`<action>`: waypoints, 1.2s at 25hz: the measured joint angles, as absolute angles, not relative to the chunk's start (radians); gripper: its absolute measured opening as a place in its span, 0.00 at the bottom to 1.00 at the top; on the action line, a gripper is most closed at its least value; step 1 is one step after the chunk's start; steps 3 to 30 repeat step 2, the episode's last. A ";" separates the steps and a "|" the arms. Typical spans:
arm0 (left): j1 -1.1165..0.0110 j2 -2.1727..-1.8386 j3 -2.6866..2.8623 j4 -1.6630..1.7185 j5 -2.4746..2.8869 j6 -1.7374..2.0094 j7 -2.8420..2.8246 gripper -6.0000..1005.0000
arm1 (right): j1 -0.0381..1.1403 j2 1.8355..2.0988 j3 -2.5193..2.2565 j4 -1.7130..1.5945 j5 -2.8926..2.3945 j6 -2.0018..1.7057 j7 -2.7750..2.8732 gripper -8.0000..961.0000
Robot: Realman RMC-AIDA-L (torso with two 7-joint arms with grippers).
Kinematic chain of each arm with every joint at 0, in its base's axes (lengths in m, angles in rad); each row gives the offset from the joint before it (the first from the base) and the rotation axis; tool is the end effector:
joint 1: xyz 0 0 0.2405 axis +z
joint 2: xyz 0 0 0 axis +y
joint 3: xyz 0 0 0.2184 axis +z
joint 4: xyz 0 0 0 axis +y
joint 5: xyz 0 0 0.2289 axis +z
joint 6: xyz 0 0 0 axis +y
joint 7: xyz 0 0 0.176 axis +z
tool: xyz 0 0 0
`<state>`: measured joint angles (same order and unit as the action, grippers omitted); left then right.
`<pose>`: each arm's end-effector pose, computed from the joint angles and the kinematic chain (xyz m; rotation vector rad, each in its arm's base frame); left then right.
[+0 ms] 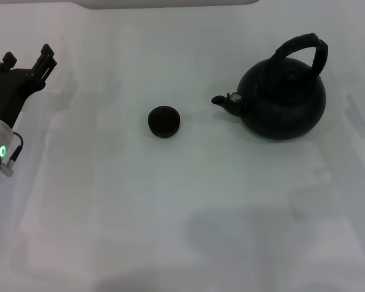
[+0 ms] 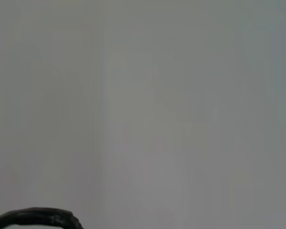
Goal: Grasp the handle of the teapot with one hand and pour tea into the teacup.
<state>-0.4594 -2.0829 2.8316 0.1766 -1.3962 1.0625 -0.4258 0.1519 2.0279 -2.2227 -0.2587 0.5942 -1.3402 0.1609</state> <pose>-0.3201 0.3470 -0.0434 -1.5737 -0.9398 -0.8093 0.3374 0.2763 0.0015 -1.6205 0.4922 0.7080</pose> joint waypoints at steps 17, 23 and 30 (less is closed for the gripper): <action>-0.460 -2.083 2.832 0.177 -1.396 1.061 -0.427 0.88 | 0.153 2.028 -2.223 -0.259 0.593 -1.341 0.161 0.91; -0.460 -2.083 2.832 0.177 -1.396 1.061 -0.427 0.88 | 0.153 2.028 -2.223 -0.259 0.593 -1.341 0.161 0.91; -0.460 -2.083 2.832 0.177 -1.396 1.061 -0.427 0.88 | 0.153 2.028 -2.223 -0.259 0.593 -1.341 0.161 0.91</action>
